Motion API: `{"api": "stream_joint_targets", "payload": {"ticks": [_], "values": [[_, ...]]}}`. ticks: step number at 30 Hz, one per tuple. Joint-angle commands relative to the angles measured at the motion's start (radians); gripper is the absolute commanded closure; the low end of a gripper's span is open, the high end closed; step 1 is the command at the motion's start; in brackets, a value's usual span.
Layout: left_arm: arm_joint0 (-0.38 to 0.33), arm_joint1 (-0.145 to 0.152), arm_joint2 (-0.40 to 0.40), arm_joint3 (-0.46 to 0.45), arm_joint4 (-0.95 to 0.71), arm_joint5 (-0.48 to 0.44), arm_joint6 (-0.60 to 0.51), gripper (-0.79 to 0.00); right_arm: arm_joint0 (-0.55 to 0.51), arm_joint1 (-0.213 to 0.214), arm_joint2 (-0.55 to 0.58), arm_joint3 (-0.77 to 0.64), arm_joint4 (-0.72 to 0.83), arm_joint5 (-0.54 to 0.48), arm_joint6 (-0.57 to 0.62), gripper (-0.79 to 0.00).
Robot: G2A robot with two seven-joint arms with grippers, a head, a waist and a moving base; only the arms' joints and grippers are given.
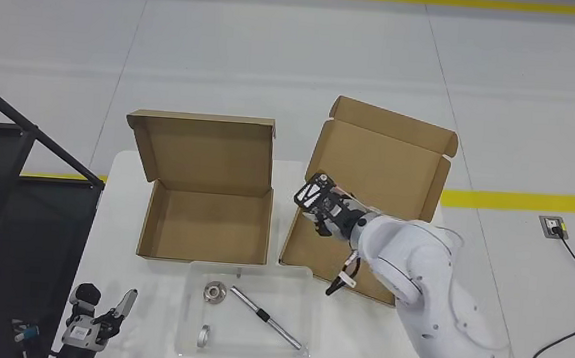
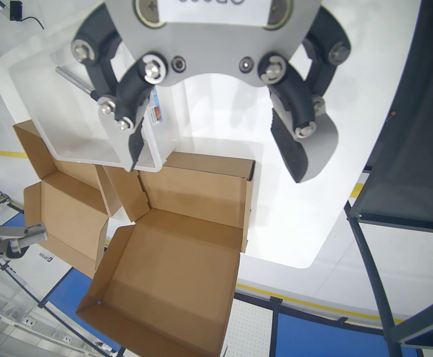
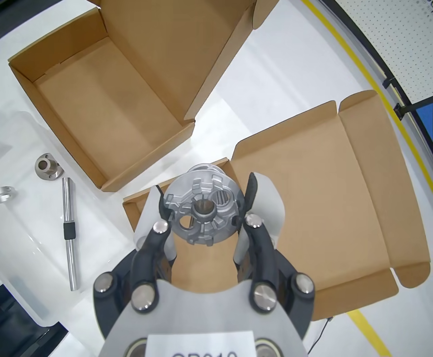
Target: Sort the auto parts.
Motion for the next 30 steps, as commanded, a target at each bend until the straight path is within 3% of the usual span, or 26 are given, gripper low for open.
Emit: {"api": "stream_joint_targets", "payload": {"ticks": [1,3,5,9,14,21,24,30], "values": [[0.0,0.0,0.0,0.0,0.0,0.0,0.0,-0.785,0.0,0.0,0.0,0.0,0.0,0.0,-0.001,0.0],[0.0,0.0,0.0,0.0,0.0,0.0,0.0,-0.785,-0.02,0.001,-0.019,0.003,0.021,-0.047,-0.014,0.0],[0.0,0.0,0.0,0.0,0.0,0.0,0.0,-0.785,-0.045,0.003,0.002,-0.003,0.029,-0.011,-0.061,0.0],[0.0,0.0,0.0,0.0,0.0,0.0,0.0,-0.785,-0.125,0.017,0.117,0.001,0.16,-0.042,-0.253,0.0],[0.0,0.0,0.0,0.0,0.0,0.0,0.0,-0.785,-0.186,0.04,0.286,0.116,0.449,-0.281,-0.462,0.0],[0.0,0.0,0.0,0.0,0.0,0.0,0.0,-0.785,-0.12,0.062,0.34,0.377,0.718,-0.58,-0.524,0.0],[0.0,0.0,0.0,0.0,0.0,0.0,0.0,-0.785,-0.058,0.067,0.315,0.467,0.725,-0.592,-0.485,0.0],[0.0,0.0,0.0,0.0,0.0,0.0,0.0,-0.785,0.047,0.058,0.195,0.542,0.533,-0.441,-0.416,0.0]]}}
